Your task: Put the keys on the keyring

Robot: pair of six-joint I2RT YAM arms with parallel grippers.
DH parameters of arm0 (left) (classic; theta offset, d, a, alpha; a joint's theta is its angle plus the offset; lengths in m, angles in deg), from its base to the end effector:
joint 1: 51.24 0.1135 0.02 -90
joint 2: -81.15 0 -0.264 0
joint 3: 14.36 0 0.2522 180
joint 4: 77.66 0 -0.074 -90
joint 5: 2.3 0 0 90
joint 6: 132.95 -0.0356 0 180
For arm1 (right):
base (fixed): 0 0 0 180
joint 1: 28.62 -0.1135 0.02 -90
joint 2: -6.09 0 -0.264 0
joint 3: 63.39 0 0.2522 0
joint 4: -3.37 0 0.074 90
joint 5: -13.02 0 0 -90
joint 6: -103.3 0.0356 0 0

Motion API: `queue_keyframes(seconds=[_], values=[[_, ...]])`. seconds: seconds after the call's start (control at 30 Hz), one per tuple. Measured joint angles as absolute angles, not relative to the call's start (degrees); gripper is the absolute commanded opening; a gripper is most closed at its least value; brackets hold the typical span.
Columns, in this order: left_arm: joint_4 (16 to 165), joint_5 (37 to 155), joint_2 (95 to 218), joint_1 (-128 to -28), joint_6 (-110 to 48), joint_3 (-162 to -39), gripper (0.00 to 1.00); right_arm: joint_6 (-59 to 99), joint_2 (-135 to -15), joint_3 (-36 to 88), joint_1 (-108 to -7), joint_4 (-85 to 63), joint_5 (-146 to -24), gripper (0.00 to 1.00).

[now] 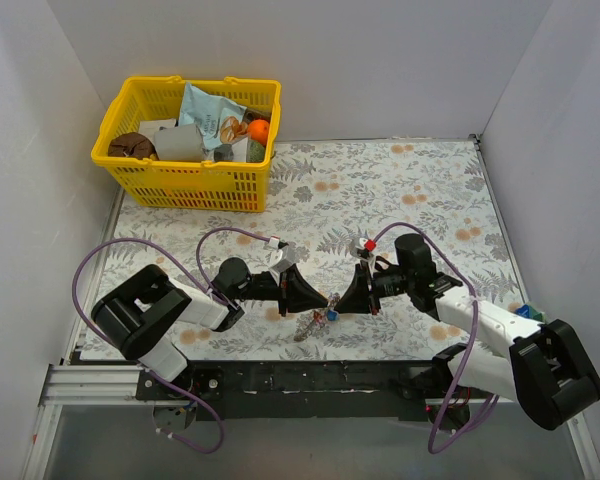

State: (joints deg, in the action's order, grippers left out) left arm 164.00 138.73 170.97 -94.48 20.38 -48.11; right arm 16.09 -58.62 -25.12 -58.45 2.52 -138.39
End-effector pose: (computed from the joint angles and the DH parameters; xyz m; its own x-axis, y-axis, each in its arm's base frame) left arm 0.1674 -0.1955 0.1776 -0.8569 0.0343 -0.5144 0.5098 -0.0919 -0.8554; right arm 0.1700 0.1335 0.1982 -0.4418 -0.2265 -0.8680 -0.8945 0.0380 0.4454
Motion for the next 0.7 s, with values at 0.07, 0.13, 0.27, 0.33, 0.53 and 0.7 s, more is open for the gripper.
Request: queue_keyframes(seconds=[0.07, 0.13, 0.27, 0.33, 0.53, 0.7], values=[[164.0, 138.7, 171.0, -94.5, 20.4, -48.1, 0.00, 15.9, -57.9, -25.1, -58.4, 1.7, -137.8, 0.02], [164.0, 138.8, 171.0, -94.5, 20.4, -48.1, 0.00, 15.6, -56.8, -25.1, -58.5, 0.7, -137.0, 0.07], [164.0, 138.7, 171.0, -94.5, 20.4, -48.1, 0.00, 14.8, -54.2, -25.1, -58.6, -1.5, -134.9, 0.27], [164.0, 138.7, 171.0, -94.5, 20.4, -48.1, 0.00, 14.5, -52.3, -25.1, -58.6, -2.2, -133.8, 0.41], [164.0, 138.5, 171.0, -94.5, 20.3, -48.1, 0.00, 14.2, -48.5, -25.1, -58.6, -3.3, -131.5, 0.57], [164.0, 138.2, 171.0, -94.5, 20.3, -48.1, 0.00, 14.4, -47.8, -25.1, -58.6, -3.6, -130.2, 0.58]])
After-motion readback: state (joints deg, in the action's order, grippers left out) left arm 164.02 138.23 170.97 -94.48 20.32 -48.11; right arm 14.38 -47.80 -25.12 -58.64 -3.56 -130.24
